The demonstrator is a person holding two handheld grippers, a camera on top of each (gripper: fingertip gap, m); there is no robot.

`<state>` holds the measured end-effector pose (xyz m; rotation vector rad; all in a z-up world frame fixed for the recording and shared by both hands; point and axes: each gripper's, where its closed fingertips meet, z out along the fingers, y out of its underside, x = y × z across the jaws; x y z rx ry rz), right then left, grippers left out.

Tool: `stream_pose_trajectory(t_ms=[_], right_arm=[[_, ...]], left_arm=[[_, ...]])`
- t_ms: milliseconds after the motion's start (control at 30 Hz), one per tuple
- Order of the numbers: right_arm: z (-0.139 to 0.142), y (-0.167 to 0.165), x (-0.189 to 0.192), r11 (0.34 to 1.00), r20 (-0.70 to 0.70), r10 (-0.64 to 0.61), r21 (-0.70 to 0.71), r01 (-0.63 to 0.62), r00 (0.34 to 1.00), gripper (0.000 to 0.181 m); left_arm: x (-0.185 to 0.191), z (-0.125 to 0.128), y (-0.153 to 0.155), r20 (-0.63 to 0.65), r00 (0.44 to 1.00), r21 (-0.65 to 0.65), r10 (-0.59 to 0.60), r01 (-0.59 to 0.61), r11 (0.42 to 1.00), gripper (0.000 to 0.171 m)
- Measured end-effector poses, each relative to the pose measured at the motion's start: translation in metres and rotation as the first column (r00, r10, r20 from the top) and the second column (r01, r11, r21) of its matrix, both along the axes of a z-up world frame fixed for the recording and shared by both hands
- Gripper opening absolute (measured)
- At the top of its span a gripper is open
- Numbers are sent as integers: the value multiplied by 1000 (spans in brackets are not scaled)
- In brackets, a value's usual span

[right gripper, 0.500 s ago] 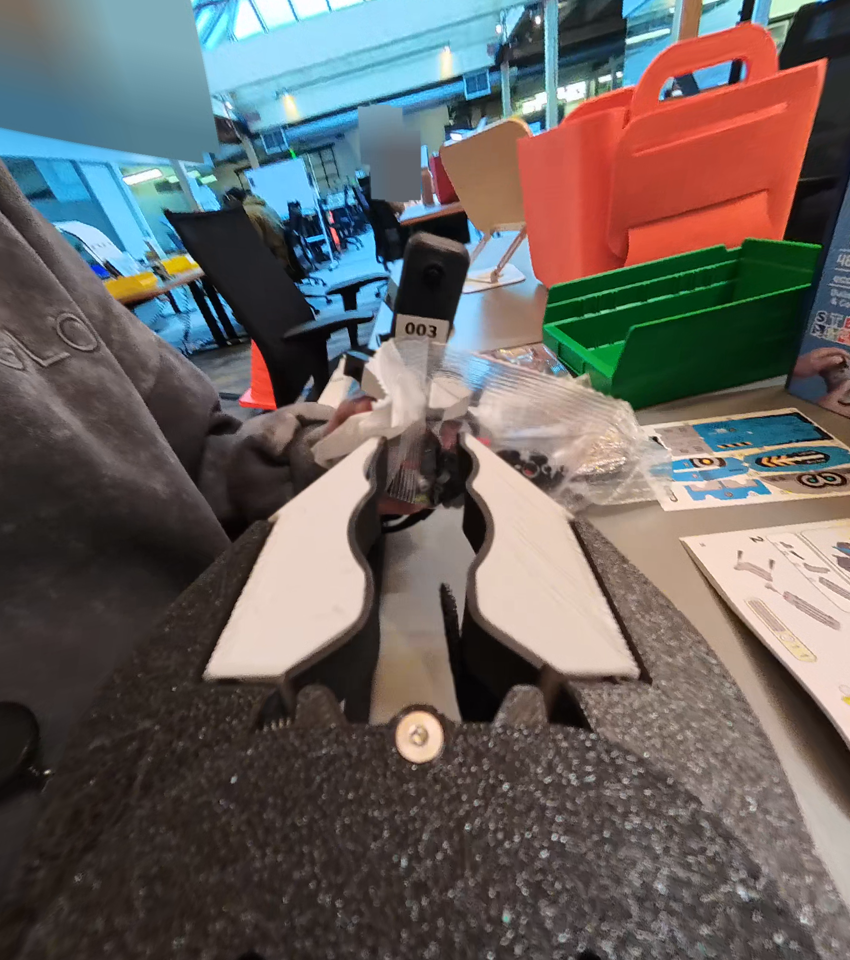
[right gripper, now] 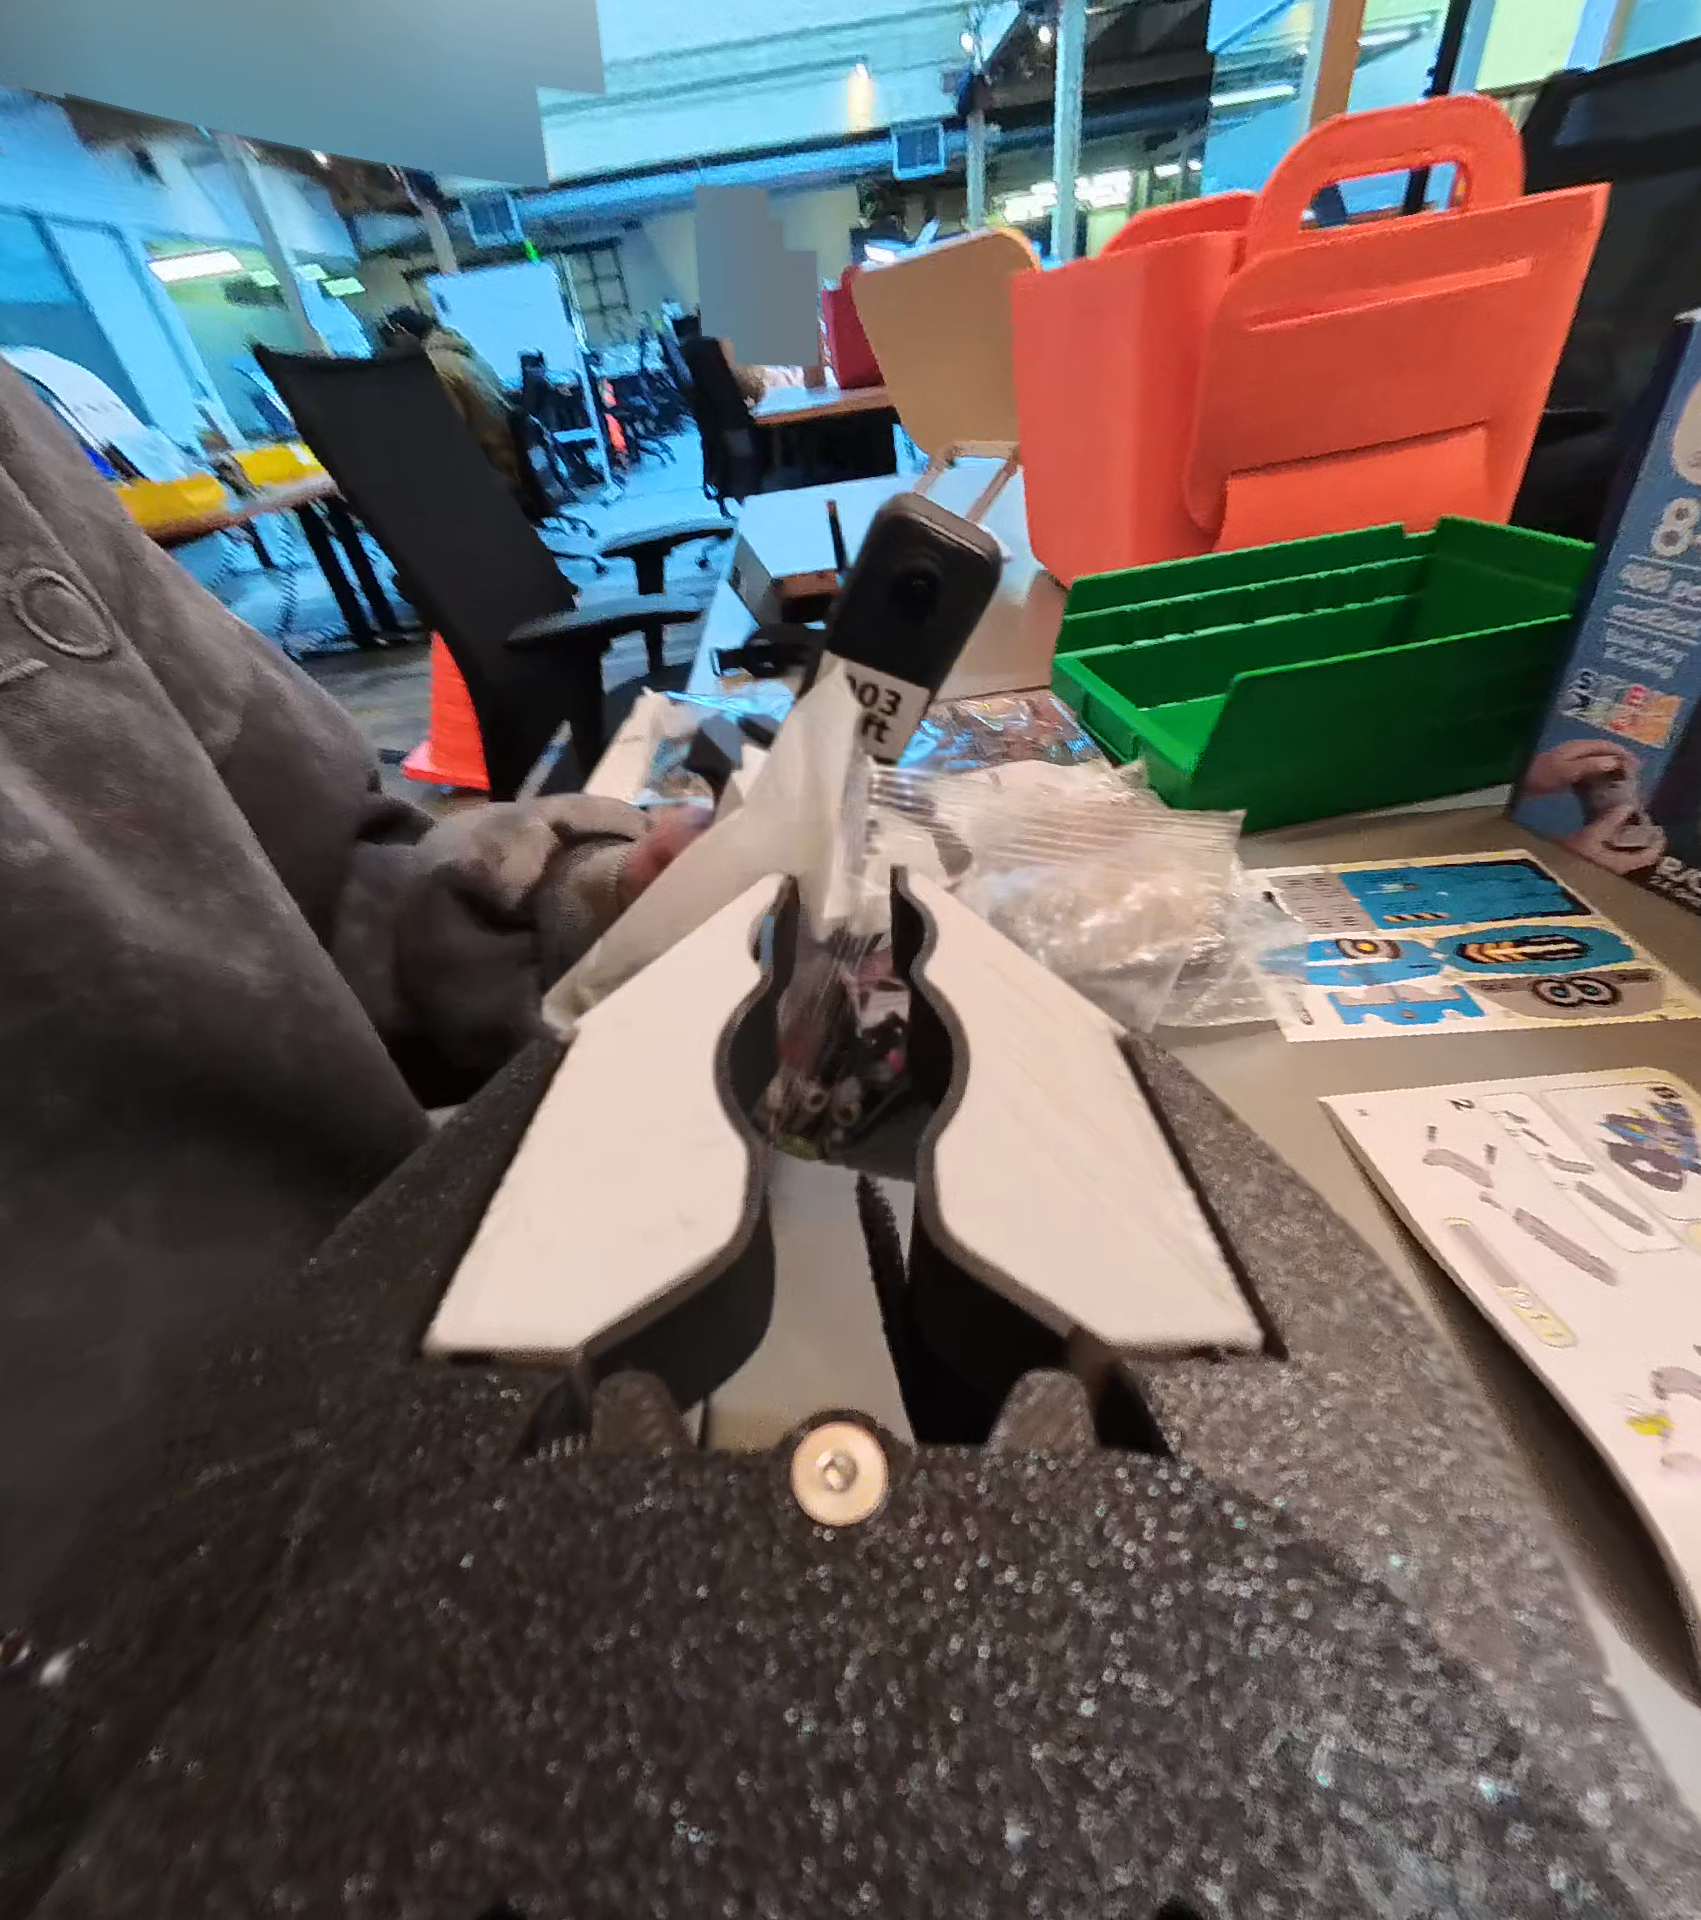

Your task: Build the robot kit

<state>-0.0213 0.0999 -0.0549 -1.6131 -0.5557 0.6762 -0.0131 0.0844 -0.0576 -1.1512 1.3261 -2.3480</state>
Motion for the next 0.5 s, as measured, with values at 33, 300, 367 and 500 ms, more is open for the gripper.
stream_pose_trajectory(t_ms=[33,300,367,500], right_arm=[[-2,1,1,1000,19,-14,-9,14,1000,16],[-11,-17,-2,991,11,88,-107,-86,996,2],[-9,-26,-4,982,-31,153,-106,-155,988,0],[-16,-33,-6,964,-37,218,-148,-221,975,0]], left_arm=[[1,-2,0,-8,1000,7,13,-13,1000,0],[-2,-12,-12,-10,1000,156,-9,10,988,0],[-7,-9,-16,10,999,157,-54,51,986,0],[-9,-17,-23,-5,998,241,-59,59,969,0]])
